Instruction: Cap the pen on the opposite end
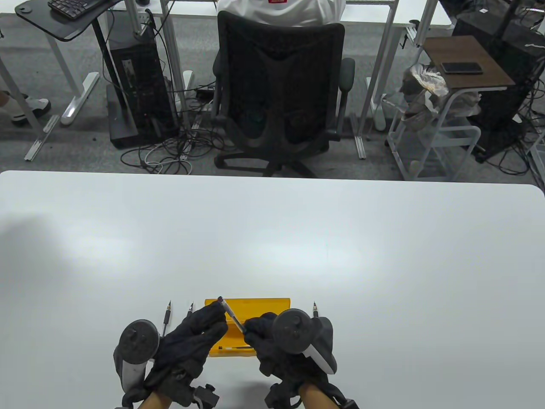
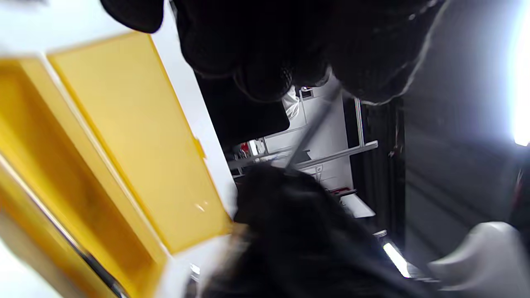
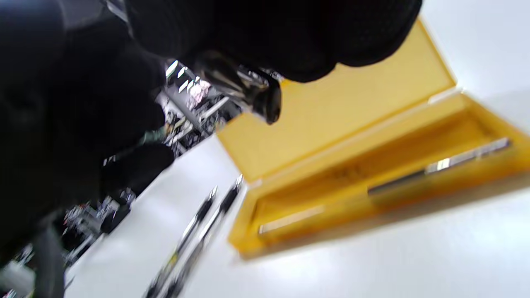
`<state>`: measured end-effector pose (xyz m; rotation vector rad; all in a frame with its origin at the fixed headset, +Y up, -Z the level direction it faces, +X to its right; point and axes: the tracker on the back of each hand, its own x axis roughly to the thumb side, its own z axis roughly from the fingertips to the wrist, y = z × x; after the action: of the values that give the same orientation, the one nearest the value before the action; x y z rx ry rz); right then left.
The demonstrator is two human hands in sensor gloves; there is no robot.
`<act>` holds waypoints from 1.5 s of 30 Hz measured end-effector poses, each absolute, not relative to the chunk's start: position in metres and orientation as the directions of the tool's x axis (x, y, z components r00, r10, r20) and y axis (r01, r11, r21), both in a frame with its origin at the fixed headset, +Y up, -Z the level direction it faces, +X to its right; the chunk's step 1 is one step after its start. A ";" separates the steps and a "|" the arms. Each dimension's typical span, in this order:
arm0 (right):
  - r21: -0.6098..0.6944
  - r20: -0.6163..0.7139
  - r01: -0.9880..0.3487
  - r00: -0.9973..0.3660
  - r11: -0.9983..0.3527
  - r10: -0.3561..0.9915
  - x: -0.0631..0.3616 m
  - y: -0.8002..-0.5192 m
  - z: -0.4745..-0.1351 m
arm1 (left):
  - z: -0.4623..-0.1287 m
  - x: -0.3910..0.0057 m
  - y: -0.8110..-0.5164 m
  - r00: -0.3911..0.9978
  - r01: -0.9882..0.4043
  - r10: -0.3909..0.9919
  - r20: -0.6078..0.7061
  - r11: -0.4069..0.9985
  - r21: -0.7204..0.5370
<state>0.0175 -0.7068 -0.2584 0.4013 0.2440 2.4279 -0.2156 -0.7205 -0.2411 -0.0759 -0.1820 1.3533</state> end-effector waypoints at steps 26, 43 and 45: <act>0.389 0.314 -0.622 -0.604 -0.680 0.732 0.007 -0.701 -0.250 | -0.249 -0.283 -0.713 0.117 -0.968 0.990 0.076 0.097 0.231; 0.109 0.244 -0.808 -0.543 -0.579 0.803 0.034 -0.697 -0.252 | -0.227 -0.228 -0.683 0.844 -0.368 0.234 0.483 0.907 0.205; 0.095 0.262 -0.796 -0.559 -0.598 0.786 0.032 -0.697 -0.250 | -0.226 -0.224 -0.683 0.841 -0.361 0.225 0.492 0.911 0.200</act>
<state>0.0319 -0.6972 -0.2504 0.3460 -0.0425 2.1849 -0.2245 -0.6833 -0.2265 0.2930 -0.4798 0.3145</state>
